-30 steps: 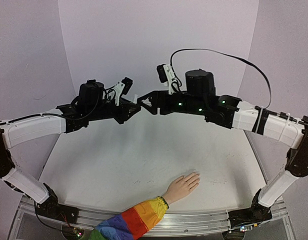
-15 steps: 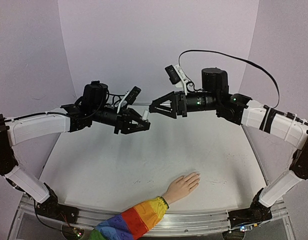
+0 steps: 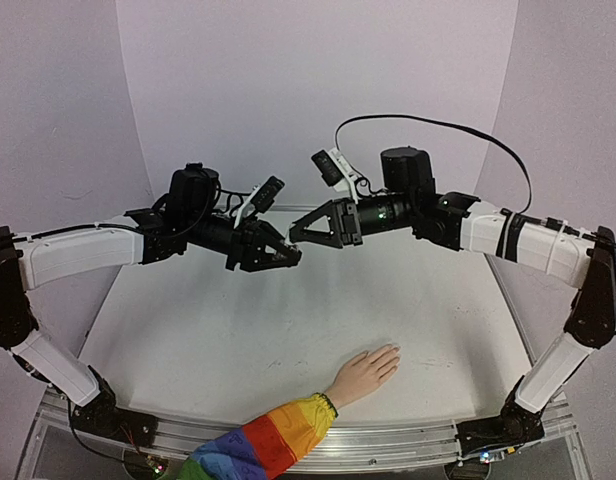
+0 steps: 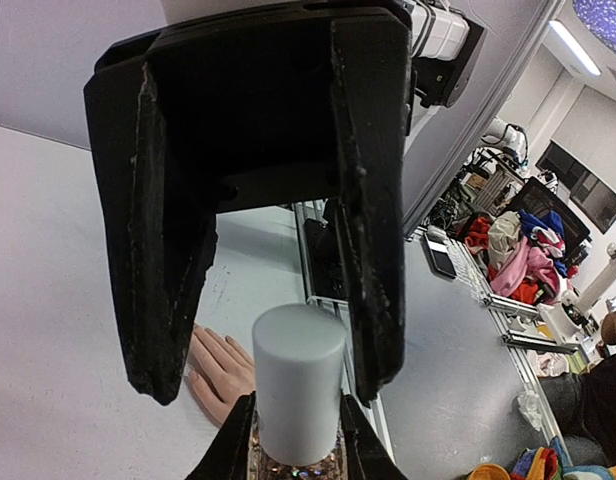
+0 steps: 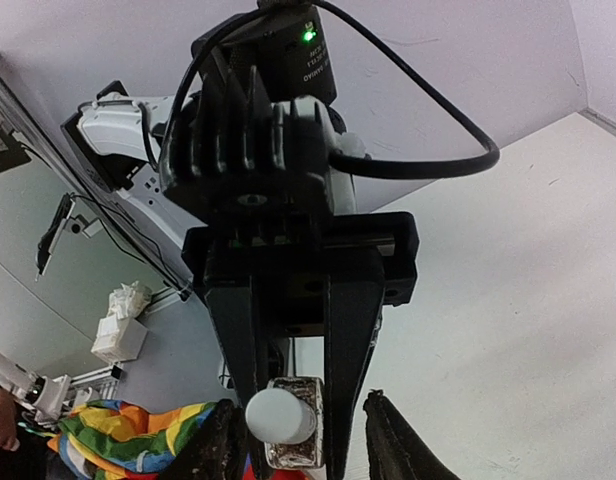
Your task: Paint the nails
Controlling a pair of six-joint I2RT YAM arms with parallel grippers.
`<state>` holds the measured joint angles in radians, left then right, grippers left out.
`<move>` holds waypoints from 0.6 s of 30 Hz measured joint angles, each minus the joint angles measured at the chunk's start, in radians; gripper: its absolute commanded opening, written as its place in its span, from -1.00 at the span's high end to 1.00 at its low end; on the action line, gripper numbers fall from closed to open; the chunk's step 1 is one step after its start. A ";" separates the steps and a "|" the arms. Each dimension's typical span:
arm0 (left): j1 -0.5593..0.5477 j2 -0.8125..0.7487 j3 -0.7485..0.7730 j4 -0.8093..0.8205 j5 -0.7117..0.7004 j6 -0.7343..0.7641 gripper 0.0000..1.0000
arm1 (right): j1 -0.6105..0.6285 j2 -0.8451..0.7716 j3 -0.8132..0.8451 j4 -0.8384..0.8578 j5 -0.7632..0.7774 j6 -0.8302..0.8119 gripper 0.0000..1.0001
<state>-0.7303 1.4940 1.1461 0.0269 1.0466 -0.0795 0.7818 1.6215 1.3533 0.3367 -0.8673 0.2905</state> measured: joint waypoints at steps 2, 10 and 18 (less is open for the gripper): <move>0.000 0.000 0.000 0.000 0.000 0.000 1.00 | 0.002 0.006 0.013 0.001 -0.009 -0.002 0.38; -0.002 0.000 0.000 0.000 0.008 -0.001 1.00 | 0.011 0.018 0.039 0.000 -0.034 -0.006 1.00; -0.006 -0.011 -0.002 -0.002 -0.197 0.001 1.00 | 0.005 0.019 0.039 -0.002 0.105 0.008 1.00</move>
<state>-0.7368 1.4834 1.1442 0.0254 0.8494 -0.0784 0.7872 1.6402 1.3922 0.3347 -0.7624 0.2989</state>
